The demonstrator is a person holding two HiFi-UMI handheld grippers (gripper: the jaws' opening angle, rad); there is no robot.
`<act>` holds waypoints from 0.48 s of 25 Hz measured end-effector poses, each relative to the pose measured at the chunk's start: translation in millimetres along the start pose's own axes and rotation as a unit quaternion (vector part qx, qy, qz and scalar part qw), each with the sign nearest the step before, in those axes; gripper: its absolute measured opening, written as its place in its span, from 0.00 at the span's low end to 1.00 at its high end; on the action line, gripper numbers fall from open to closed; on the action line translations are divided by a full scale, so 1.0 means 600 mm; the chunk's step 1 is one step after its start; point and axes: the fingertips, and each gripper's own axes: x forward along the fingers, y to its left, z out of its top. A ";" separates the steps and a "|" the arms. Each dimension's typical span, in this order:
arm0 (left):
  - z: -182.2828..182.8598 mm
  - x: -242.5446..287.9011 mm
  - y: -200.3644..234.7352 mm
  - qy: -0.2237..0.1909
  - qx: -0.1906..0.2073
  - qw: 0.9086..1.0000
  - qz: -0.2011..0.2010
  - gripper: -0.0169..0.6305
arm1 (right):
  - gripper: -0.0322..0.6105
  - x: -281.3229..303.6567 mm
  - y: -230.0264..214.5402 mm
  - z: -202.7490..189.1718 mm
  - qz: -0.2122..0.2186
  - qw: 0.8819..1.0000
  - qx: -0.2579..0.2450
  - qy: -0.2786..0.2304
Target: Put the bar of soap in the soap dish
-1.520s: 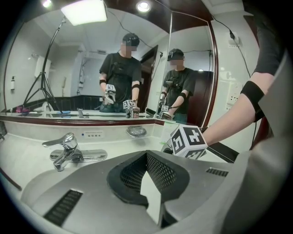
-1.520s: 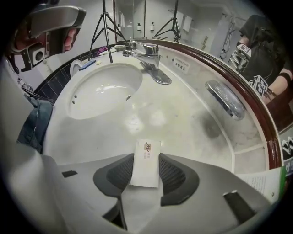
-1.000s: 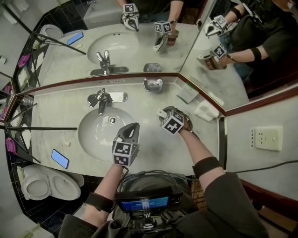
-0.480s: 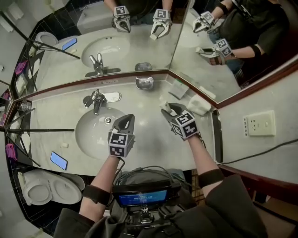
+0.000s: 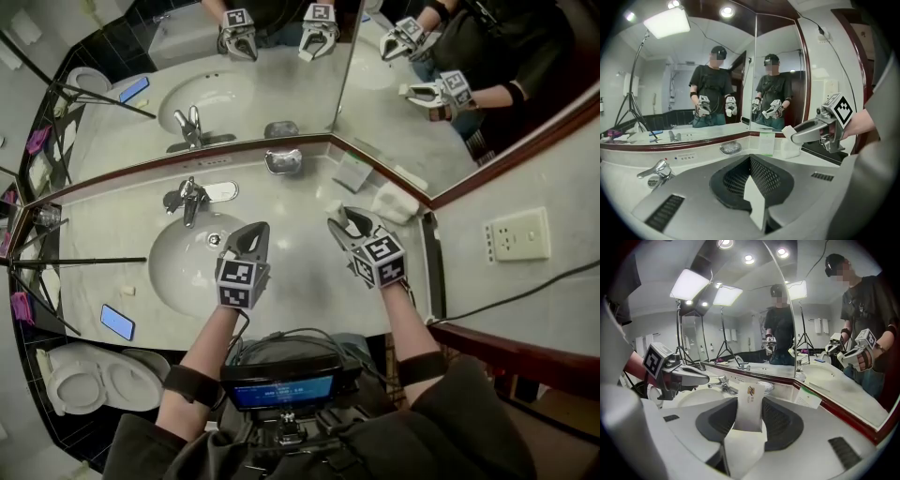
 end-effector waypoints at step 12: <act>0.017 0.043 0.026 0.002 0.000 1.000 0.006 0.03 | 0.33 0.083 0.008 0.084 0.002 0.989 -0.144 0.046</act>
